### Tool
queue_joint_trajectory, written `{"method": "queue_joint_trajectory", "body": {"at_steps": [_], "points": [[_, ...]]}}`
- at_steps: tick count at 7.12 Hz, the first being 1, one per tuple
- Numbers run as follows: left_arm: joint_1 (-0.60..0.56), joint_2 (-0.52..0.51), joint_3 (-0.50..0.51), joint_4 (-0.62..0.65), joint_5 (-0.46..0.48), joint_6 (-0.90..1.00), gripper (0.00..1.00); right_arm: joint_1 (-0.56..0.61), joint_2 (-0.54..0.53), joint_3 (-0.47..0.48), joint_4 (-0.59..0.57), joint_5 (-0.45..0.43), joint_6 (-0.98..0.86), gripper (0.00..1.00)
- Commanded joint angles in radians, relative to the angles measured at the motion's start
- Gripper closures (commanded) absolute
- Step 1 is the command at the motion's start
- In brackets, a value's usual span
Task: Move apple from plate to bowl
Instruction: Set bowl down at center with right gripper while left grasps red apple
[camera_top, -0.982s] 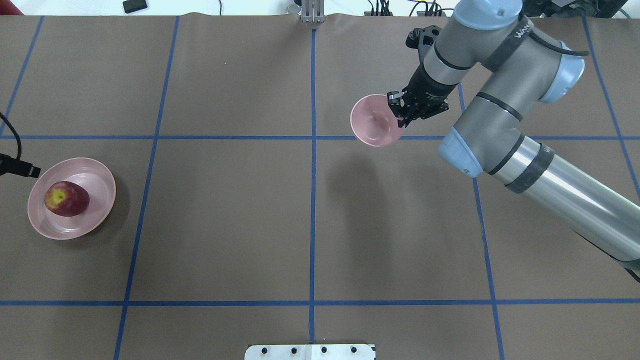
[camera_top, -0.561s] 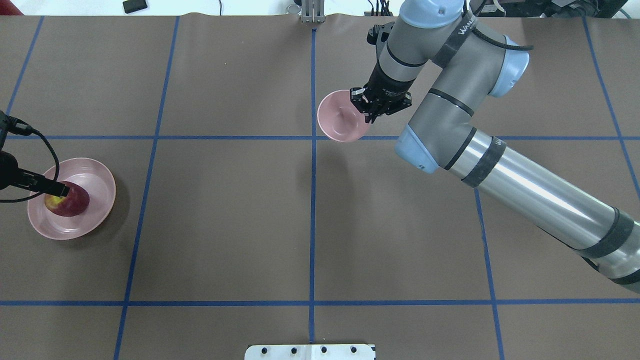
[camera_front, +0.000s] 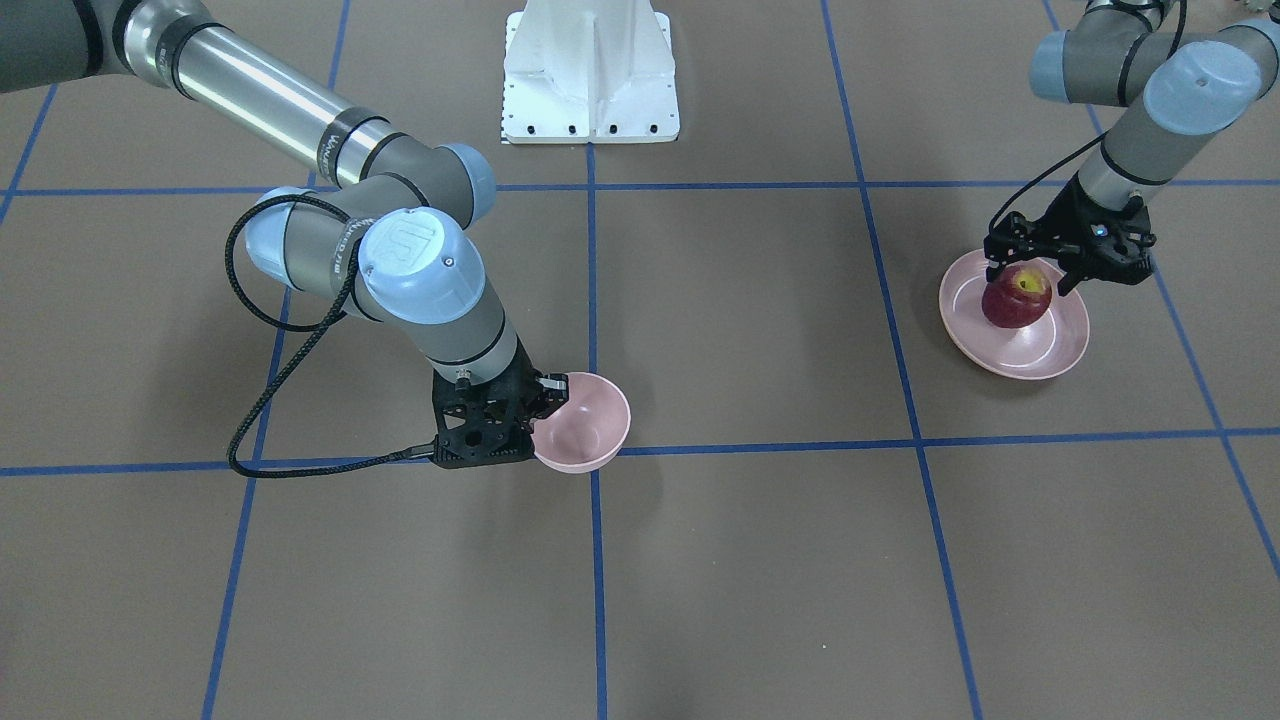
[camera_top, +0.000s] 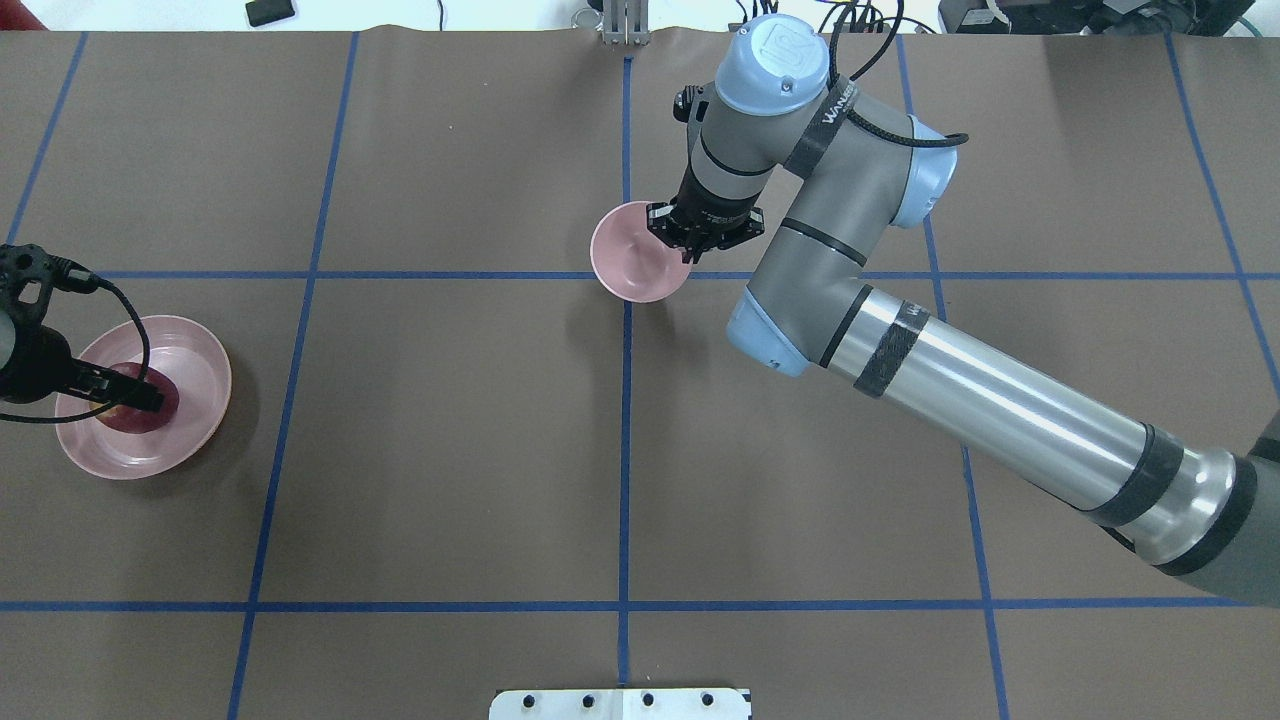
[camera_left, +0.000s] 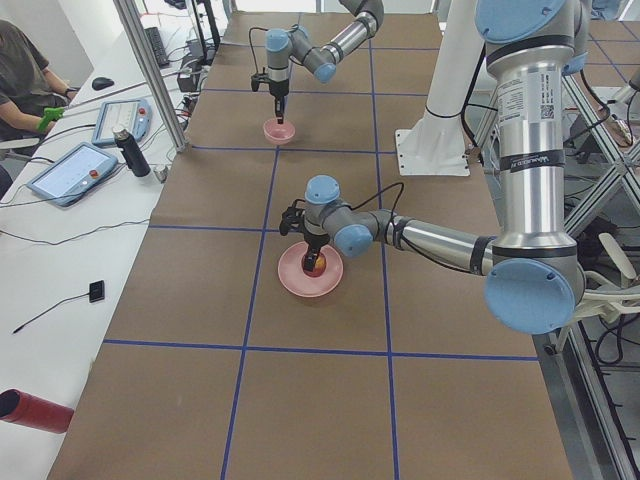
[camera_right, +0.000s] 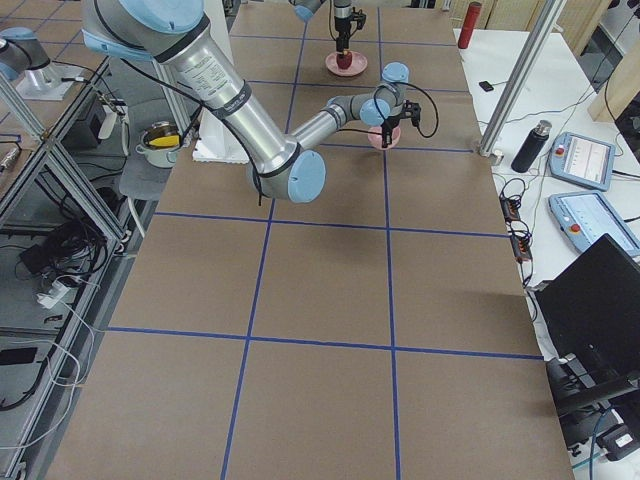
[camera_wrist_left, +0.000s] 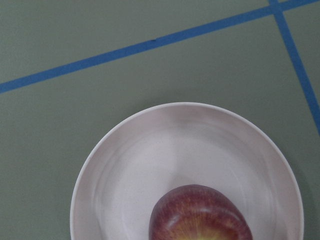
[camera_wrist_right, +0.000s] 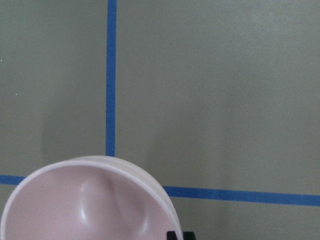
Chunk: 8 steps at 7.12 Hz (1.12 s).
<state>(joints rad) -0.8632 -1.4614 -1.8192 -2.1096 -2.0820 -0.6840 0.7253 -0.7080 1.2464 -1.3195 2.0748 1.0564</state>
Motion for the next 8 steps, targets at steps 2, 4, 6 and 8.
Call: {"method": "queue_joint_trajectory", "body": {"at_steps": [2, 4, 6, 8], "points": [[0.01, -0.005, 0.034, 0.0, 0.016, -0.005, 0.02, -0.033, 0.038, -0.076, 0.041, -0.005, 0.024, 1.0], [0.012, -0.033, 0.061, 0.002, 0.039, -0.009, 0.02, -0.046, 0.038, -0.1, 0.051, -0.004, 0.025, 1.0], [0.012, -0.045, 0.07, 0.002, 0.037, -0.008, 0.85, -0.049, 0.039, -0.099, 0.054, 0.005, 0.03, 1.0], [0.012, -0.051, 0.061, 0.013, 0.028, -0.008, 1.0, -0.006, 0.036, -0.035, 0.043, 0.022, 0.048, 0.0]]}}
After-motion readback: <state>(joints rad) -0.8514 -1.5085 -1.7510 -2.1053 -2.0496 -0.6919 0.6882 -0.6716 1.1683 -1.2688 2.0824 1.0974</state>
